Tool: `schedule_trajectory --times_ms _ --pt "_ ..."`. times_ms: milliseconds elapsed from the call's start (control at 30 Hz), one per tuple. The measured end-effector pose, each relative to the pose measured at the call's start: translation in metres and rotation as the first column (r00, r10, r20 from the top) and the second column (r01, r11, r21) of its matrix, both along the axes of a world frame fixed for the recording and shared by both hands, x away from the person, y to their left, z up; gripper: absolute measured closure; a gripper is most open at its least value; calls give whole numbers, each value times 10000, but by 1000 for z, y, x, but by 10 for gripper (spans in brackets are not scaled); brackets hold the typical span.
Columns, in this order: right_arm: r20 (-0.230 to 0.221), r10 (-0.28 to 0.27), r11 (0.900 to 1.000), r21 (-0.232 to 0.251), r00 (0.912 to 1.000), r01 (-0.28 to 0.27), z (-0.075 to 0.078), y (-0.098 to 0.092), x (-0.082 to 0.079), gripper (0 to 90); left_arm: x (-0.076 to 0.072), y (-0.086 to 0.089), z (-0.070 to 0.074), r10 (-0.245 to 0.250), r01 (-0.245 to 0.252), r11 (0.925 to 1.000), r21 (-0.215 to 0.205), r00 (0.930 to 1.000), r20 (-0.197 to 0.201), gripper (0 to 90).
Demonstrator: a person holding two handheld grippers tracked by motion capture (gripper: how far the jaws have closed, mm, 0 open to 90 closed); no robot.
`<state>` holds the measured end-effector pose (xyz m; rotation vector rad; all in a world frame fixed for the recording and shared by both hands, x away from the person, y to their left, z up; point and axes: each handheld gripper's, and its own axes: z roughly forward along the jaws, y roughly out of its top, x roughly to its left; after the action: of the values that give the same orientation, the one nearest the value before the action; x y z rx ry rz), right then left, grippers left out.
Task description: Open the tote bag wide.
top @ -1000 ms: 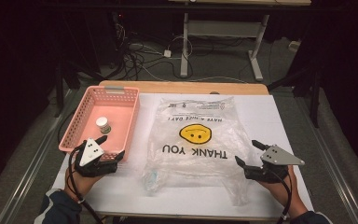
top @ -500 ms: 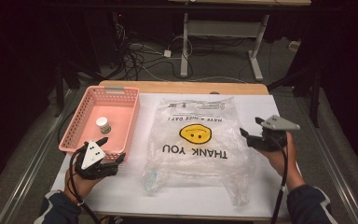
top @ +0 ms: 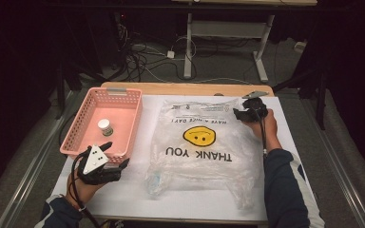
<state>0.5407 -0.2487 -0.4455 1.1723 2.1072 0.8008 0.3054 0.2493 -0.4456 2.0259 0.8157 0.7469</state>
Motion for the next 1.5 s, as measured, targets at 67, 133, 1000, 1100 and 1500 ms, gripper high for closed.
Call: schedule_trajectory --times_ms 67,133,1000,1100,1500 --pt "-162 -43 9999 123 9999 45 -6 4 7 503 0 0 0 -79 79 10000 57 9999 93 196" --pt "-410 36 10000 -49 9992 -38 -12 7 13 564 -1 0 0 -105 105 9999 57 9999 85 196" --pt "-2037 -1957 9800 -765 9593 1837 -10 -66 -32 884 -2 -1 1 72 -77 9996 283 9998 197 197" --pt "-1901 -1636 9861 -614 9680 1546 -9 -68 -51 883 -2 -1 1 148 -150 9994 311 9999 78 197" --pt "-898 -570 9975 -460 9943 530 9 -58 -108 701 -2 0 -1 198 -212 9981 570 9995 245 197"
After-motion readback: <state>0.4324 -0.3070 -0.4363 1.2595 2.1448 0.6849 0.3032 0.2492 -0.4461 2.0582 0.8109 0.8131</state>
